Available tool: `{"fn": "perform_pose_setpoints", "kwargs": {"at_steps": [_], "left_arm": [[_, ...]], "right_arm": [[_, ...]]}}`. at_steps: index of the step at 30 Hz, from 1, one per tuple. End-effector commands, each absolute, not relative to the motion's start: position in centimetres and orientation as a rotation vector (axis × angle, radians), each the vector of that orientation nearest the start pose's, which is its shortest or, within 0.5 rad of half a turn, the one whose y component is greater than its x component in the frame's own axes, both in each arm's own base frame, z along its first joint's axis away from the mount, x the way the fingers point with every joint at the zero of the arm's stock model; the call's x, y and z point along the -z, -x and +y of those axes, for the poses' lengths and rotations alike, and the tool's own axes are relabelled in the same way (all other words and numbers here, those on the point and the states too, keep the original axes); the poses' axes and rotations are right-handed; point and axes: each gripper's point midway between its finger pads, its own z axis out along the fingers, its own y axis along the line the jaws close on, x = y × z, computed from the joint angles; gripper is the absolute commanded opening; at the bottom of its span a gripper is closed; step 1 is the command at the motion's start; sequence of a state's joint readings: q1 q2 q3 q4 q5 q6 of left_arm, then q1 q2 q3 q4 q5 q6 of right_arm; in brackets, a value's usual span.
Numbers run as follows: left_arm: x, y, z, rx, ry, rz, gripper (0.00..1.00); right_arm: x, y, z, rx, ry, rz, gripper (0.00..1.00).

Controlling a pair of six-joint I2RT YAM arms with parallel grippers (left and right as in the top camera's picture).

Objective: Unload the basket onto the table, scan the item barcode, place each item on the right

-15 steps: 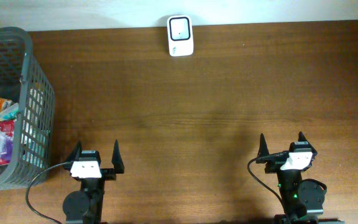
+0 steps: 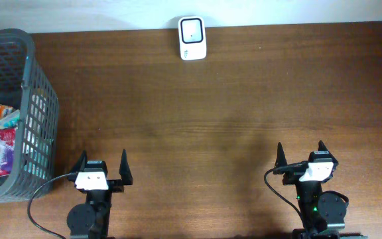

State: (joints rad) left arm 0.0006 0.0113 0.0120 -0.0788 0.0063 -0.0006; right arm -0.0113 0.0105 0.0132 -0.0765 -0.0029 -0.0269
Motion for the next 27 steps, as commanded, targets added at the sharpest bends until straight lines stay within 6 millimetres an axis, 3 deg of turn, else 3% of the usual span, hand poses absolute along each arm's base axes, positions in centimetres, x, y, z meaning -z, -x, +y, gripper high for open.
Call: {"fn": "perform_pose_setpoints", "kwargs": {"at_steps": [1,27], "left_arm": [[-15.46,-24.61,0.07,0.003,0.008,1.658,0.99],[-15.48,-24.61,0.38,-0.011,0.022,1.657,0.99]], "right_arm": [[-15.31,-24.65,-0.14,0.027,0.015,1.661,0.99],[-15.32,-24.65,-0.15,0.027,0.015,1.660,0.99]]}}
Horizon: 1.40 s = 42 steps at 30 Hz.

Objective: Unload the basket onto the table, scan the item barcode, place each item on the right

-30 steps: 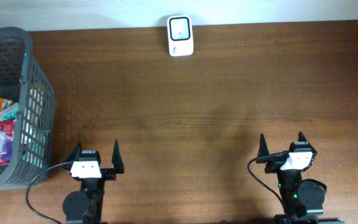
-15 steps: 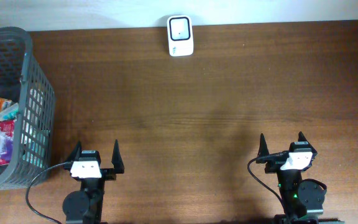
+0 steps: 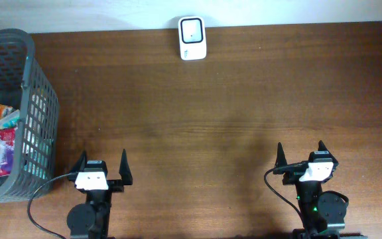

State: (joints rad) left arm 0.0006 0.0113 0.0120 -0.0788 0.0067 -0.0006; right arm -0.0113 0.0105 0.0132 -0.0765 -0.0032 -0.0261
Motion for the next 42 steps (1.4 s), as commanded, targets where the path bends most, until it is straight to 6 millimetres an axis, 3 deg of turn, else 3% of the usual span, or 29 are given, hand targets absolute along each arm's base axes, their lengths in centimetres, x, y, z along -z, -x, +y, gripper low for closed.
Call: {"fn": "perform_pose_setpoints", "kwargs": {"at_steps": [1,4,5,8,11,13,17,19,20,22,24,26,28,31,33,36,39,42], "left_arm": [[-15.5,-24.6,0.3,-0.010,0.020,1.657,0.99],[-15.5,-24.6,0.2,-0.002,0.013,1.657,0.99],[-15.6,-24.6,-0.9,0.050,-0.034,1.650,0.99],[-21.4,-24.0,-3.7,0.161,-0.177,1.407,0.99],[-27.3,-21.2,-6.8,0.237,-0.358,1.123,0.99],[-30.6,-19.6,-6.8,0.213,-0.370,1.005,0.99],[-36.9,-17.8,-6.7,0.206,-0.364,0.994,0.99],[-37.7,-19.4,-6.7,0.238,-0.353,1.145,0.99],[-37.6,-20.3,-7.7,0.297,-0.395,1.239,0.99],[-38.7,-18.8,-11.7,0.472,-0.642,1.194,0.99],[-40.3,-18.6,-11.6,0.438,-0.652,1.114,0.99],[-41.9,-19.9,-10.7,0.410,-0.589,1.141,0.99],[-42.5,-23.4,-10.5,0.475,-0.536,1.379,0.99],[-41.7,-26.0,-12.6,0.691,-0.619,1.600,0.99],[-41.5,-27.9,-12.4,0.688,-0.598,1.631,0.99],[-42.7,-32.3,-10.3,0.596,-0.467,1.861,0.99],[-40.9,-35.2,-7.6,0.454,-0.348,2.132,0.99],[-39.2,-36.5,-6.9,0.423,-0.318,2.198,0.99]], "right_arm": [[-15.3,-24.6,-0.1,0.027,0.015,1.660,0.99],[-15.3,-24.6,-0.1,0.027,0.015,1.661,0.99],[-15.3,-24.6,-0.1,0.027,0.015,1.661,0.99],[-15.3,-24.6,-0.1,0.027,0.015,1.660,0.99],[-15.3,-24.6,-0.1,0.027,0.015,1.660,0.99],[-15.3,-24.6,-0.1,0.027,0.015,1.660,0.99],[-15.3,-24.6,-0.1,0.027,0.015,1.660,0.99],[-15.3,-24.6,-0.1,0.027,0.015,1.661,0.99],[-15.3,-24.6,-0.1,0.027,0.015,1.660,0.99],[-15.3,-24.6,-0.1,0.027,0.015,1.660,0.99],[-15.3,-24.6,-0.1,0.027,0.015,1.660,0.99],[-15.3,-24.6,-0.1,0.027,0.015,1.661,0.99],[-15.3,-24.6,-0.1,0.027,0.015,1.660,0.99],[-15.3,-24.6,-0.1,0.027,0.015,1.661,0.99],[-15.3,-24.6,-0.1,0.027,0.015,1.660,0.99],[-15.3,-24.6,-0.1,0.027,0.015,1.660,0.99],[-15.3,-24.6,-0.1,0.027,0.015,1.660,0.99],[-15.3,-24.6,-0.1,0.027,0.015,1.660,0.99]]}}
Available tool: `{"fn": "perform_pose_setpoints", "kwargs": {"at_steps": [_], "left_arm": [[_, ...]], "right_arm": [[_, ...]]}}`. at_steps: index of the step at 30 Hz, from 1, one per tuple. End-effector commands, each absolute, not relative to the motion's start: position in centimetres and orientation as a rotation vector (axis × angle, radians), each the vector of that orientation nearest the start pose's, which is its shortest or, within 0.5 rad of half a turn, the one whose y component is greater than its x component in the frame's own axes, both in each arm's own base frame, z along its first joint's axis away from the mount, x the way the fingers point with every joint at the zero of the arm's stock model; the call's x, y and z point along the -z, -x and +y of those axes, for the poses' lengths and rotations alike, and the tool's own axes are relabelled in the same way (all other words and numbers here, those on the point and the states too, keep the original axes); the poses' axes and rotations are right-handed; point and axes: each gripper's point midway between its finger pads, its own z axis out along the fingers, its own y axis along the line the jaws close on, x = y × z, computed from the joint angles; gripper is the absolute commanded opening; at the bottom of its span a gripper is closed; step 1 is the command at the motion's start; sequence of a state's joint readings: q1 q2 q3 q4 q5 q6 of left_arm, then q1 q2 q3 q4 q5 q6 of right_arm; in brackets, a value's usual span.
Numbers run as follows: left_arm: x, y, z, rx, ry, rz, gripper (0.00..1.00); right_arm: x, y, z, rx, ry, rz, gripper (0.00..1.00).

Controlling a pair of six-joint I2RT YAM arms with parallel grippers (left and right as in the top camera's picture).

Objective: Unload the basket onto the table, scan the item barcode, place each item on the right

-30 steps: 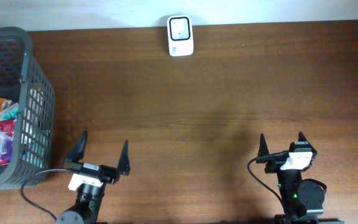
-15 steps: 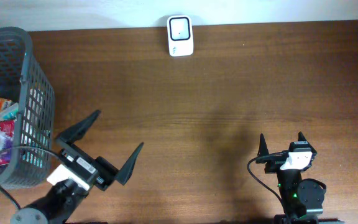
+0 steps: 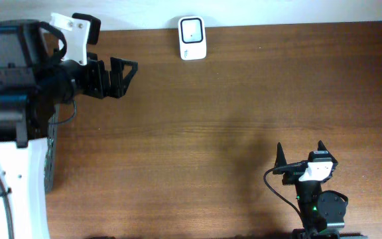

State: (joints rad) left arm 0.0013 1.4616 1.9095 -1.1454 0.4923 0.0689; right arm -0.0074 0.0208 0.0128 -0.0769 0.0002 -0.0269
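Only the overhead view is given. The white barcode scanner (image 3: 192, 38) lies at the table's far edge, near the middle. My left arm is raised high at the far left, over the grey basket (image 3: 50, 156), of which only a strip of wall shows. The left gripper (image 3: 111, 76) is open, with nothing between its fingers, left of the scanner. A sliver of a pink packet shows at the left edge; the basket's other contents are hidden. My right gripper (image 3: 299, 151) rests open at the near right, fingers pointing away.
The wooden table (image 3: 231, 113) spreads between the scanner and the right arm. The left arm's white link (image 3: 15, 186) covers the near left corner. A pale wall runs along the table's far edge.
My left arm has left its rest spot at the near left and now stands raised over the basket at the far left, gripper still open. The right arm and scanner have not moved.
Both arms rested open at the near edge in the two earlier moments, with packets lying in the basket at the left. Now the left arm is up over the basket and hides most of it; the right arm stays parked.
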Motion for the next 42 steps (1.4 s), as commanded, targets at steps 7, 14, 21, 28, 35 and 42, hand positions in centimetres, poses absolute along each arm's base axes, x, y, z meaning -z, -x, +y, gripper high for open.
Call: {"fn": "perform_pose_setpoints", "kwargs": {"at_steps": [7,14,21,28,35,42], "left_arm": [[-39.2,-37.0,-5.6,0.329,-0.276,2.204,0.99],[-39.1,-37.1,-5.2,0.302,-0.263,2.210,0.99],[-39.6,-37.5,-5.2,0.295,-0.265,2.180,0.99],[-40.7,-40.9,3.9,-0.032,0.054,2.110,0.99],[-36.9,-39.8,19.9,-0.130,0.694,2.079,0.99],[-27.6,-34.3,27.2,-0.600,1.155,2.272,0.99]], "right_arm": [[-15.3,-24.6,-0.1,0.027,0.015,1.660,0.99],[-15.3,-24.6,-0.1,0.027,0.015,1.660,0.99],[-15.3,-24.6,-0.1,0.027,0.015,1.660,0.99],[-15.3,-24.6,-0.1,0.027,0.015,1.660,0.99],[-15.3,-24.6,-0.1,0.027,0.015,1.660,0.99],[-15.3,-24.6,-0.1,0.027,0.015,1.661,0.99]]}}
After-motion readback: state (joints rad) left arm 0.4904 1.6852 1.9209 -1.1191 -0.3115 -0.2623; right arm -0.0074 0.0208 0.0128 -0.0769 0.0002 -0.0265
